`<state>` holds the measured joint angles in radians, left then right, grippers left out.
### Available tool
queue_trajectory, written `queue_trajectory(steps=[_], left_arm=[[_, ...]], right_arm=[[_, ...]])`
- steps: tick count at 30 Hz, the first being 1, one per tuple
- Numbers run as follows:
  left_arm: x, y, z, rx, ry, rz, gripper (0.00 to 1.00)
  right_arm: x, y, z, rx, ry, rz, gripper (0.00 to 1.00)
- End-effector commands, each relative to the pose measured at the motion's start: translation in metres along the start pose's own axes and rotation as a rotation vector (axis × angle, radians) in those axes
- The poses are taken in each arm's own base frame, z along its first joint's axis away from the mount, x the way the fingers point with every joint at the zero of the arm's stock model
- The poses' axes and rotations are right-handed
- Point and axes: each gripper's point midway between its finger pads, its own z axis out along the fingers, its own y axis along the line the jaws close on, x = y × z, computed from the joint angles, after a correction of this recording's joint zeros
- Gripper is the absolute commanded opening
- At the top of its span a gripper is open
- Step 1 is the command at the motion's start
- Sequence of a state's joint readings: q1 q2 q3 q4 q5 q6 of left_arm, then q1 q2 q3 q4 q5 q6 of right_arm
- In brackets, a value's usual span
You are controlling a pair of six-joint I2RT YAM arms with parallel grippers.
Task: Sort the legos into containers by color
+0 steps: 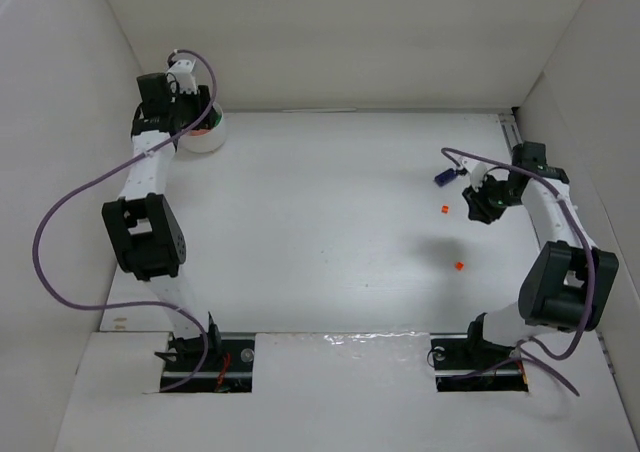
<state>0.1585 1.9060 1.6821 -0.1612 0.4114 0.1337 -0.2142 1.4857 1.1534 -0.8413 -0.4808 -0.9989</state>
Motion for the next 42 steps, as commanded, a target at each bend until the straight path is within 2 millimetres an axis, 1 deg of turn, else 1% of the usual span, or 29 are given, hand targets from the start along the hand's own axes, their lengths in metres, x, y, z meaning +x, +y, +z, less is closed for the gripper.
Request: queue_trajectory(steps=[1,2,3,4,5,6,7,8,9,10,11,12,13,14,15,16,18,19,23,25,26,27,30,31,33,35,38,39,42], left_arm=[[-0.056,-0.066,-0.05,0.197,-0.157,0.155,0.49],[-0.055,-0.067,-0.053,0.197,-0.158,0.156,0.5],[-0.045,-0.075,-0.052,0.205,-0.131,0.135,0.5],[-0.043,-0.077,-0.055,0.206,-0.128,0.125,0.5],[-0.038,-0.082,-0.058,0.199,-0.121,0.128,0.51],[-0.035,-0.089,-0.059,0.203,-0.115,0.12,0.51],[-0.034,-0.089,-0.061,0.193,-0.123,0.123,0.53],[-0.039,-0.097,-0.071,0.194,-0.144,0.127,0.55],[-0.042,-0.1,-0.072,0.183,-0.166,0.14,0.56],[-0.032,-0.099,-0.073,0.172,-0.154,0.126,0.56],[-0.031,-0.104,-0.075,0.172,-0.161,0.133,0.57],[-0.033,-0.11,-0.082,0.171,-0.179,0.143,0.58],[-0.033,-0.109,-0.083,0.162,-0.186,0.145,0.59],[-0.024,-0.111,-0.08,0.162,-0.165,0.141,0.59],[-0.027,-0.113,-0.084,0.162,-0.175,0.136,0.59],[-0.021,-0.11,-0.082,0.152,-0.162,0.13,0.59],[-0.021,-0.11,-0.082,0.152,-0.162,0.13,0.6],[-0.021,-0.115,-0.082,0.161,-0.161,0.125,0.6],[-0.021,-0.113,-0.081,0.149,-0.161,0.124,0.6],[-0.022,-0.112,-0.079,0.149,-0.161,0.124,0.6],[-0.018,-0.111,-0.075,0.149,-0.149,0.12,0.6],[-0.025,-0.11,-0.077,0.14,-0.162,0.123,0.6],[-0.026,-0.11,-0.074,0.14,-0.162,0.124,0.6],[-0.028,-0.109,-0.071,0.14,-0.162,0.124,0.6],[-0.028,-0.108,-0.069,0.14,-0.161,0.123,0.6],[-0.033,-0.109,-0.07,0.14,-0.169,0.126,0.6],[-0.03,-0.108,-0.067,0.139,-0.161,0.132,0.6],[-0.034,-0.108,-0.068,0.139,-0.17,0.135,0.61],[-0.03,-0.107,-0.064,0.139,-0.16,0.132,0.61]], right_arm=[[0.024,0.031,-0.017,-0.155,0.047,-0.249,0.35],[0.026,0.036,-0.018,-0.178,0.054,-0.261,0.35],[0.035,0.036,-0.022,-0.182,0.09,-0.269,0.35],[0.044,0.043,-0.02,-0.21,0.111,-0.268,0.36],[0.055,0.053,-0.019,-0.236,0.141,-0.273,0.39],[0.054,0.052,-0.021,-0.226,0.137,-0.279,0.41],[0.063,0.061,-0.02,-0.244,0.157,-0.278,0.44],[0.062,0.068,-0.022,-0.238,0.154,-0.28,0.46],[0.062,0.069,-0.02,-0.217,0.163,-0.273,0.47],[0.062,0.074,-0.018,-0.213,0.184,-0.271,0.47],[0.065,0.083,-0.014,-0.217,0.2,-0.246,0.47],[0.064,0.089,-0.016,-0.204,0.209,-0.201,0.47],[0.063,0.094,-0.016,-0.208,0.211,-0.187,0.47],[0.062,0.102,-0.014,-0.221,0.214,-0.184,0.47],[0.059,0.106,-0.015,-0.215,0.215,-0.15,0.47],[0.059,0.11,-0.014,-0.21,0.211,-0.142,0.47],[0.059,0.118,-0.008,-0.2,0.233,-0.13,0.48],[0.057,0.118,-0.007,-0.181,0.243,-0.085,0.48],[0.061,0.124,0.0,-0.158,0.303,-0.001,0.47],[0.063,0.122,0.004,-0.133,0.319,0.031,0.47],[0.062,0.12,0.005,-0.108,0.319,0.072,0.48],[0.061,0.116,0.009,-0.077,0.318,0.075,0.5],[0.063,0.113,0.015,-0.044,0.335,0.116,0.54],[0.065,0.11,0.016,-0.026,0.347,0.128,0.54],[0.069,0.112,0.021,-0.03,0.367,0.144,0.54],[0.068,0.106,0.022,0.002,0.367,0.145,0.54],[0.075,0.1,0.026,0.032,0.395,0.149,0.54],[0.08,0.103,0.028,0.021,0.41,0.153,0.54],[0.083,0.101,0.033,0.025,0.43,0.163,0.53]])
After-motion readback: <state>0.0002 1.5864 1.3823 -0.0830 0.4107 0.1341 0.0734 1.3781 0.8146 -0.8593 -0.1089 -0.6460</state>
